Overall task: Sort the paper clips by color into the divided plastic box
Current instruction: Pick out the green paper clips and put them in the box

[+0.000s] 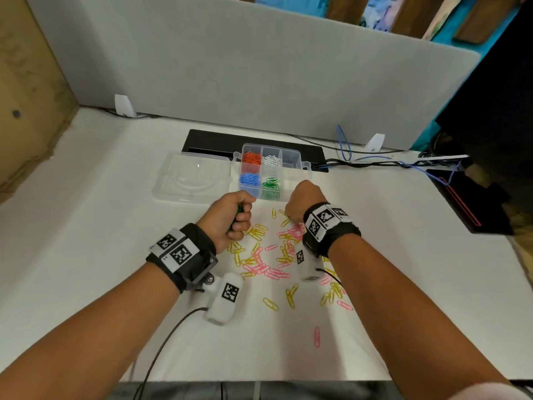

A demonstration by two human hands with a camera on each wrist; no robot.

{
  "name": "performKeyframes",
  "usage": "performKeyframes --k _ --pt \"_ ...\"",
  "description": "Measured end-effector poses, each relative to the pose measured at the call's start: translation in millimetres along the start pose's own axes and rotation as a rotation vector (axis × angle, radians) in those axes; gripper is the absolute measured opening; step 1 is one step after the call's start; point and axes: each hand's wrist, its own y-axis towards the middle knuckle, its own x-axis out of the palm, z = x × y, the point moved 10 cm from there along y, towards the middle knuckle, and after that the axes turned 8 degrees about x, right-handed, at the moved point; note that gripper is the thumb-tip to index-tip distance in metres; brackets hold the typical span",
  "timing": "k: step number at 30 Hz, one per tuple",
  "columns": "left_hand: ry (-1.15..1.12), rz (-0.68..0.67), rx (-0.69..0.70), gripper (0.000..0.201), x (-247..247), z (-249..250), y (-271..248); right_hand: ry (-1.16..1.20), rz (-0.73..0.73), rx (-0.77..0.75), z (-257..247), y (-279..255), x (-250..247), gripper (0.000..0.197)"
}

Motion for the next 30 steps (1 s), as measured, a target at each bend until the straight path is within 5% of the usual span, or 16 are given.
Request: performKeyframes --k 11,16,22,30 --pt "-0.048 0.002 -0.048 0.028 1.1 -12.0 3.8 -0.101 -0.223 -0.052 0.3 0.3 4.9 0.008" --pt "-0.054 0.010 -0.067 0.028 6.3 -17.3 5.7 0.059 -0.168 -0.035 9.6 -2.3 -11.4 0.010" --pt "0.022 -0.009 -0.066 0.028 13.0 -24.2 5.8 -0.070 -0.062 -0.005 13.8 11.4 9.4 0.017" --pt "0.026 -0.006 -0.065 0.028 12.3 -24.6 7.7 -0.197 -0.215 -0.021 10.1 13.6 21.7 0.024"
